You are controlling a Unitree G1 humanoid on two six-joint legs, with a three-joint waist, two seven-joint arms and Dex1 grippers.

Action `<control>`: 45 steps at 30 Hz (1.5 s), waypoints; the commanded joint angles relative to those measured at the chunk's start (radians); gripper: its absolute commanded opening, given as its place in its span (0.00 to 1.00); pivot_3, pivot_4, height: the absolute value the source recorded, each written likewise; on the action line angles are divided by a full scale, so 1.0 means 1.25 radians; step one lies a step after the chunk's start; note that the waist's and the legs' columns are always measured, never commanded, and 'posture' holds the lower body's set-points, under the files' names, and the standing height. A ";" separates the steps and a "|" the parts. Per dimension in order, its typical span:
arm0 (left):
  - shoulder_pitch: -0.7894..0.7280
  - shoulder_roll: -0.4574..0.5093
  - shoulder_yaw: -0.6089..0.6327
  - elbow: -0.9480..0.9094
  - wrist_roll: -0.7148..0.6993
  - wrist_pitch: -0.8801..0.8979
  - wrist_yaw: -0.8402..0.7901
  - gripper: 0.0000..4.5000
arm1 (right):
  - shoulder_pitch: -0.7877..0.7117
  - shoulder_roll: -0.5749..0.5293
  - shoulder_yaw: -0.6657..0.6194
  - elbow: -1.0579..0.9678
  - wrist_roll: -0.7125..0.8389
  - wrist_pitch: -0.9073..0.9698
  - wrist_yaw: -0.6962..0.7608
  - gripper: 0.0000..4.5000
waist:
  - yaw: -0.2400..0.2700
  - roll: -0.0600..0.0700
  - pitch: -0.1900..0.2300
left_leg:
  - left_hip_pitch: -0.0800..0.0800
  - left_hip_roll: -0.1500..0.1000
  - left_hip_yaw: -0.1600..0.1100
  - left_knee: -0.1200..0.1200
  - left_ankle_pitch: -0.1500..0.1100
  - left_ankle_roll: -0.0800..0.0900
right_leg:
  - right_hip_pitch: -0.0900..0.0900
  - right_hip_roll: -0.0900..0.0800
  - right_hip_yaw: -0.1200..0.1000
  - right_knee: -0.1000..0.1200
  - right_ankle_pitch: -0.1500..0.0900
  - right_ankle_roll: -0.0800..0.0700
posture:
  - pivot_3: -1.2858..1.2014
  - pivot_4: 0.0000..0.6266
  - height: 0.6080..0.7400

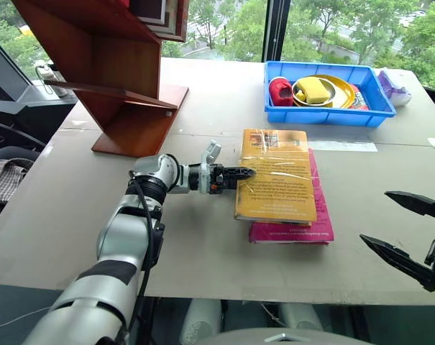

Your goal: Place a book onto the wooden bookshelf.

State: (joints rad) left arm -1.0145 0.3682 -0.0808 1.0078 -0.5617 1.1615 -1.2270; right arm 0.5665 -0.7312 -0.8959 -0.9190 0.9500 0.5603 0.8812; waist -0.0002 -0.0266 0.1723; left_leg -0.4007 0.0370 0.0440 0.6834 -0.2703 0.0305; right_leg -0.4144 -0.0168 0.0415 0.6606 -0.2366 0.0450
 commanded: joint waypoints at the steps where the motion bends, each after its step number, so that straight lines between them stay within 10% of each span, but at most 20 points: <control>1: -0.020 0.008 0.007 0.009 0.025 -0.014 -0.050 0.19 | -0.003 0.000 -0.001 -0.009 0.002 -0.028 -0.016 1.00 | -0.001 0.000 0.000 | 0.000 0.000 0.000 0.000 0.000 0.000 | 0.000 0.000 0.000 0.000 0.000 0.000 | 0.52 0.24 1.00; 4: -0.013 0.032 0.019 -0.013 0.029 -0.001 -0.074 0.02 | -0.017 -0.006 0.034 0.002 -0.009 -0.037 -0.021 1.00 | -0.005 0.000 0.000 | 0.000 0.000 0.000 0.000 0.000 0.000 | 0.000 0.000 0.000 0.000 0.000 0.000 | 0.52 0.24 1.00; 14: 0.097 0.189 0.166 -0.494 -0.063 0.033 0.014 0.02 | -0.202 -0.041 0.195 0.112 -0.035 -0.067 -0.022 1.00 | -0.006 0.000 0.001 | -0.001 0.002 0.000 0.000 0.000 0.000 | -0.002 -0.001 0.000 0.001 0.000 0.000 | 0.52 0.24 1.00; 23: -0.008 0.278 0.084 -0.760 0.152 -0.470 0.063 0.02 | -0.481 -0.049 0.333 0.291 -0.036 -0.081 0.013 1.00 | 0.010 -0.001 0.001 | -0.002 0.000 0.001 0.001 0.000 0.000 | -0.002 -0.001 0.001 0.000 0.000 0.000 | 0.52 0.24 1.00; 34: -0.175 0.571 0.044 -0.447 0.487 -1.351 0.042 0.02 | -0.644 -0.016 0.383 0.384 -0.008 -0.094 0.037 1.00 | 0.005 0.000 0.003 | -0.002 0.001 0.005 -0.001 0.000 0.000 | -0.003 0.001 0.001 -0.001 0.000 0.000 | 0.52 0.24 1.00; 45: -0.350 0.694 -0.083 0.012 0.698 -1.648 0.078 0.02 | -0.663 0.022 0.389 0.340 0.037 -0.097 0.022 1.00 | -0.010 0.000 0.002 | -0.008 0.002 0.005 0.003 0.000 0.000 | -0.008 0.001 -0.001 0.002 0.000 0.000 | 0.52 0.24 1.00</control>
State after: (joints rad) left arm -1.4134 1.2004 -0.1782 0.9886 0.2693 -0.8628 -1.1638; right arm -0.2490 -0.7031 -0.3855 -0.4505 0.9686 0.4536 0.9181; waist -0.0124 -0.0260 0.1754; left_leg -0.4115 0.0393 0.0500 0.6869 -0.2701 0.0307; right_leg -0.4248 -0.0155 0.0394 0.6626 -0.2361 0.0451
